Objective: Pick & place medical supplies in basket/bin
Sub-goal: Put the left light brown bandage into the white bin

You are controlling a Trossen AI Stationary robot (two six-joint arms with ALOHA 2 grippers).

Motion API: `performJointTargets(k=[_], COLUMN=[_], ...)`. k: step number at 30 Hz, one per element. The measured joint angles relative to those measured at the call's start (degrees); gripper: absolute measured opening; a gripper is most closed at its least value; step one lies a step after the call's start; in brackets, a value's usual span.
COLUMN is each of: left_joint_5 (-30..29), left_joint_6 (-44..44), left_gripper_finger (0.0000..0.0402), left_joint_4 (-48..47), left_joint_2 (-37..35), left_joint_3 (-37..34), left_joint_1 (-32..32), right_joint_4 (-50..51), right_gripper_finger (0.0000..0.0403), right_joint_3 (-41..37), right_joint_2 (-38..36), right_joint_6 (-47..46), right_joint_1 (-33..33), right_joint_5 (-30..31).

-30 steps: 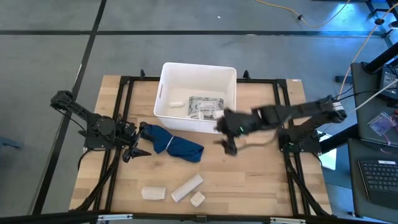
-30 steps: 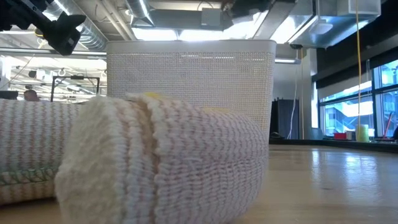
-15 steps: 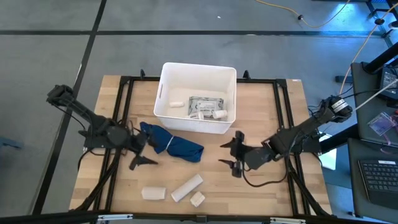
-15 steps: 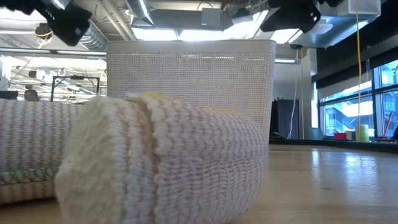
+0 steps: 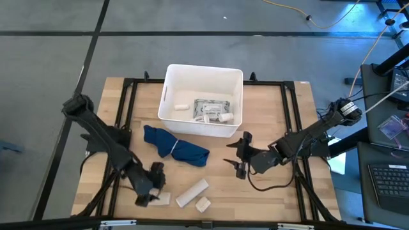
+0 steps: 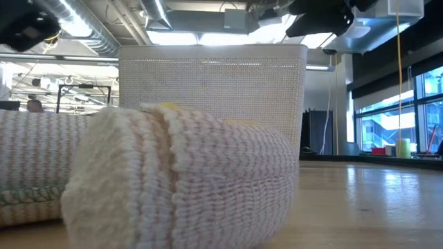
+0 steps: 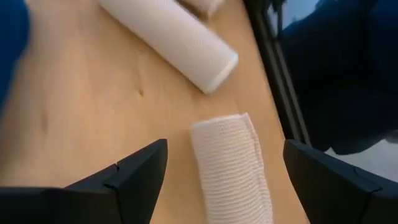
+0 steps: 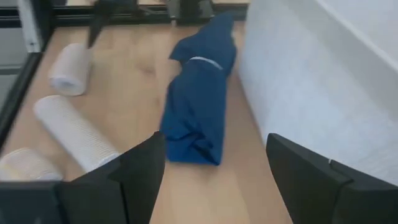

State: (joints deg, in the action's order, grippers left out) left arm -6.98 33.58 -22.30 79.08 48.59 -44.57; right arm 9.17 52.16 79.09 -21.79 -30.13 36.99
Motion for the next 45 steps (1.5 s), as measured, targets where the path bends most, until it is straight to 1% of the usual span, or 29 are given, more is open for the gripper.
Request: performJointTargets(k=[4, 9, 13, 15, 19, 24, 29, 34, 36, 39, 43, 45], left_joint_5=[-0.9, -0.8, -0.2, 1.2, 3.4, 7.2, 12.3, 18.8, 19.0, 18.6, 18.3, 16.1], left_joint_6=[4.8, 9.0, 14.4, 16.5, 17.3, 17.1, 13.8, 10.9, 9.6, 8.3, 6.8, 3.8], left_gripper_finger=[0.031, 0.031, 0.031, 0.031, 0.0308, 0.0278, 0.0223, 0.0169, 0.0152, 0.0139, 0.0136, 0.0136], left_joint_4=[-2.4, -3.0, -6.8, -8.1, -8.4, -9.3, -10.1, -14.5, -16.3, -18.3, -18.6, -18.2], left_joint_2=[7.4, 14.3, 17.4, 18.5, 19.4, 19.3, 19.2, 16.8, 14.8, 11.1, 4.6, 1.0], left_joint_3=[4.3, 7.0, 7.9, 7.9, 7.9, 7.9, 7.9, 7.9, 7.9, 7.9, 7.9, 7.9], left_joint_1=[-2.5, -3.9, -3.8, -3.8, -3.5, -2.0, 0.2, 3.0, 4.2, 6.5, 9.7, 11.9], right_joint_4=[0.0, 0.1, 0.1, 0.1, 0.1, 0.1, 0.2, 1.2, 2.2, 3.3, 3.5, 3.5], right_gripper_finger=[0.0277, 0.0277, 0.0277, 0.0277, 0.0277, 0.0277, 0.0277, 0.0277, 0.0277, 0.0277, 0.0277, 0.0277], right_joint_3=[0.0, 0.0, 0.0, 0.0, 0.0, 0.0, 0.0, 0.0, 0.0, 0.0, 0.0, 0.0], right_joint_2=[0.0, 0.0, 0.0, 0.0, 0.0, 0.0, 0.0, 0.0, 0.0, 0.0, 0.0, 0.0], right_joint_6=[2.0, 2.7, 2.7, 2.7, 2.8, 4.1, 4.3, 4.4, 4.4, 4.2, 4.2, 4.3], right_joint_1=[0.0, 0.1, 0.1, 0.1, 0.1, 0.1, 0.1, 0.1, 0.1, 0.1, 0.1, 0.1], right_joint_5=[3.2, 3.9, 3.6, 3.6, 3.5, 3.5, 3.5, 3.5, 3.5, 3.5, 3.5, 3.5])
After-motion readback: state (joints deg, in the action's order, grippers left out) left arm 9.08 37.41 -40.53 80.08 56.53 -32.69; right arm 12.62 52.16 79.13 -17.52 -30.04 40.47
